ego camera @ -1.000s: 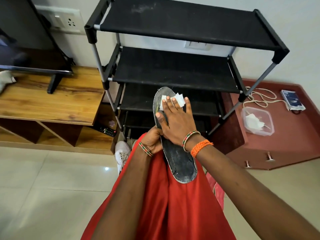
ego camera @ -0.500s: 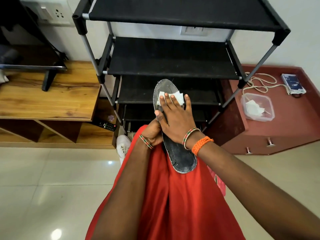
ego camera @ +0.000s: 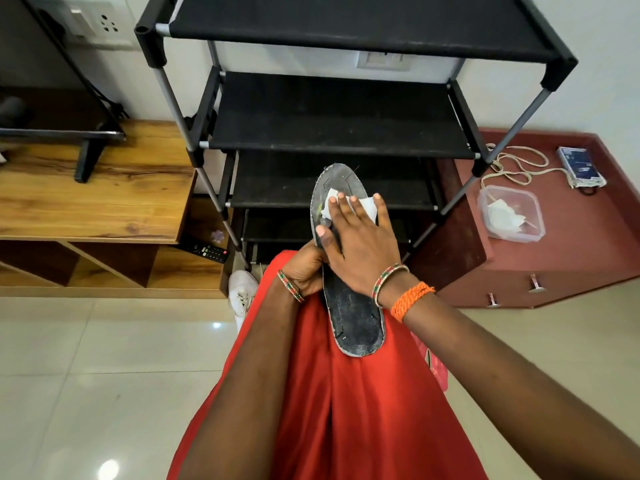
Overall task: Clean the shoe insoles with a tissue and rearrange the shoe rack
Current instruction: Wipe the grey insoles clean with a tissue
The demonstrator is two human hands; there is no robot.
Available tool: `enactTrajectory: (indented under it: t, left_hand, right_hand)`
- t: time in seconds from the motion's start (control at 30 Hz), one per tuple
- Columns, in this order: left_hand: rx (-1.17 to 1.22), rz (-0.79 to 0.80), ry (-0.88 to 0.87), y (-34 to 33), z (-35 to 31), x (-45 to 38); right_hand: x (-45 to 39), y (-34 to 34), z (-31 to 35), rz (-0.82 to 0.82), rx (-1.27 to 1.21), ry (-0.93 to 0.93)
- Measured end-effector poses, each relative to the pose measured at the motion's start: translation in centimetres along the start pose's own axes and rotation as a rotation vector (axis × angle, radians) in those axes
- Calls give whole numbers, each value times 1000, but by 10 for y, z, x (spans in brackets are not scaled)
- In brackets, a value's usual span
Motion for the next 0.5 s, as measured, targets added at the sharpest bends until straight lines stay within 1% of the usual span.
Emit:
enactTrajectory:
  t: [0.17,0.3,0.43,0.5]
  left_hand:
    - [-20,-62,14,1,0,-2]
    - [21,-46,-25,3,-4,0]
    - [256,-35,-119,6,-11,0]
    - [292,-37,-145,5,-16,3]
  right_hand:
    - [-23,3,-5,-8,21,-45]
    - [-19,3,2,-17,48,-45]
    - [0,-2,10,21,-8,-10]
    - [-1,0,14,29,-49,1]
Point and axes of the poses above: each hand's wrist, its own x-axis away from the middle knuckle, its own y-axis out of the back of the hand, z = x × y, the point moved 5 cm from there along -x, towards the middle knuckle, and after that the axes turned 5 degrees about -x, right-handed, at the moved point
